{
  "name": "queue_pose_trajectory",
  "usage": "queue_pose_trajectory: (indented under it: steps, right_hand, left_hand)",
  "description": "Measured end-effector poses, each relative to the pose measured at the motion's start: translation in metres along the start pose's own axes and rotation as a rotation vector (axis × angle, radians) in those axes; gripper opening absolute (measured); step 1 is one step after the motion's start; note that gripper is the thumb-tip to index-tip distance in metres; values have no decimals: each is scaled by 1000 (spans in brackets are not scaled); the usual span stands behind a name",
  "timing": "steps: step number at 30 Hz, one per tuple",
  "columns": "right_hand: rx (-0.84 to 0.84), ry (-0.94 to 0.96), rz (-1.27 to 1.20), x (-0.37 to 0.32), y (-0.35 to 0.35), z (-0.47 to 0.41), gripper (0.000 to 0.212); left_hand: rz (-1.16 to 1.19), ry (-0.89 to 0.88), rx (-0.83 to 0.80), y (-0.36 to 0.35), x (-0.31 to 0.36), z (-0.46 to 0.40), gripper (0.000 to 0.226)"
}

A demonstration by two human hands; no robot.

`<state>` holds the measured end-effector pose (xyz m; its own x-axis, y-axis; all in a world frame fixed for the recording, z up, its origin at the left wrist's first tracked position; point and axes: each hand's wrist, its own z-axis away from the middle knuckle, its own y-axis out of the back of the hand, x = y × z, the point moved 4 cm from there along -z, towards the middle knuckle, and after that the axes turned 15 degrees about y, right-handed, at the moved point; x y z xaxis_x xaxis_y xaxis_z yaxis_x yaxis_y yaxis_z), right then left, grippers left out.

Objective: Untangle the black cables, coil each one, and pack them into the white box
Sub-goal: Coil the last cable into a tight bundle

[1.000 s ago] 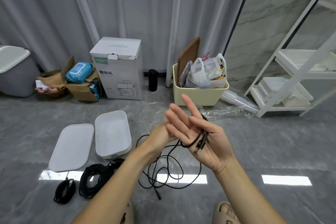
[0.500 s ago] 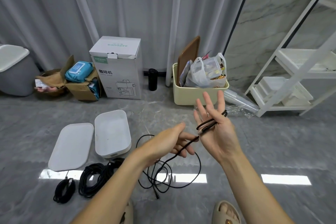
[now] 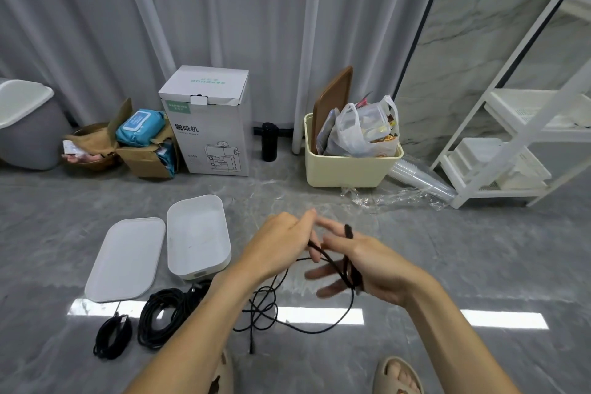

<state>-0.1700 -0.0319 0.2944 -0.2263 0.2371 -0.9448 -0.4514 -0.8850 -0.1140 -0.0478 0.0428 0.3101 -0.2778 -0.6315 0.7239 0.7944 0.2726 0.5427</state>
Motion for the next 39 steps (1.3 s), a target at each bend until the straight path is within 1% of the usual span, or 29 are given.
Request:
queue_pose_trajectory:
  steps: [1,2,4,6,9,12,14,16,17,18,20,21,22,25,27,29,30,32,33,35,37,39]
  right_hand:
    - [-68,-52,-46,1,-4,2,34]
    - [-124,-90,-69,1,-8,4,37]
    - [-204,-133,-62,-2,-13,9,50]
    - [-261,-134,-10,-6,-15,12,61]
    - [-341,-98,-12,-9,-18,13,64]
    - [-444,-63,-159,-8,-21,11,72]
    - [-526,-29,-273,-7,-25,8,81]
    - [-588,4,-347,-7,-27,7,87]
    - [-617,21,-381,-8,-27,8,84]
    - [-642,45,-417,-9,-28,9,76]
    - [-678,112,-503,-12,-28,12,53]
    - [-685,149,-552,-14,-29,13,46]
    - [-685,182,-611,-17,-29,13,44]
    - [-648,248,-796,-22,-31,9,49]
    - [-624,257,-974,-25,-32,6,53]
    - [-565,277,-1133,-27,-32,2,55]
    - [-520,285,-1180,-27,-32,0,54]
    - [-383,321,-1209,-28,-29,-5,54]
    - [-303,351,-1199,-29,-26,-9,54]
    - [-176,422,-1172,-32,-20,-13,57]
    - [-88,493,-1165,-37,-14,-15,64]
    - [18,550,-1140,-42,-9,-15,70]
  left_hand:
    - [5,-19,8,0,2,1,69]
    - [14,-30,16,0,5,2,69]
    - [30,-31,35,2,5,0,70]
    - [71,-18,43,4,6,0,71]
    - [142,-24,56,8,9,0,71]
    - [238,-10,46,11,7,-2,69]
    - [290,9,34,13,7,-2,68]
    - [358,24,-20,12,7,-2,64]
    - [406,28,-72,11,7,-3,61]
    - [454,26,-136,10,7,-1,57]
    - [527,5,-261,7,7,0,51]
    - [555,3,-300,6,6,-1,49]
    - [586,13,-331,6,7,-1,51]
    - [673,50,-413,1,6,-3,63]
    - [709,68,-456,-2,6,-3,68]
    - [714,63,-490,-9,5,-1,69]
    - [731,59,-489,-13,6,1,64]
    - [775,29,-461,-20,11,5,47]
    - [783,18,-472,-24,14,6,46]
    - [762,33,-527,-33,16,5,58]
    - [713,52,-612,-42,15,5,69]
    - [664,84,-657,-44,14,6,74]
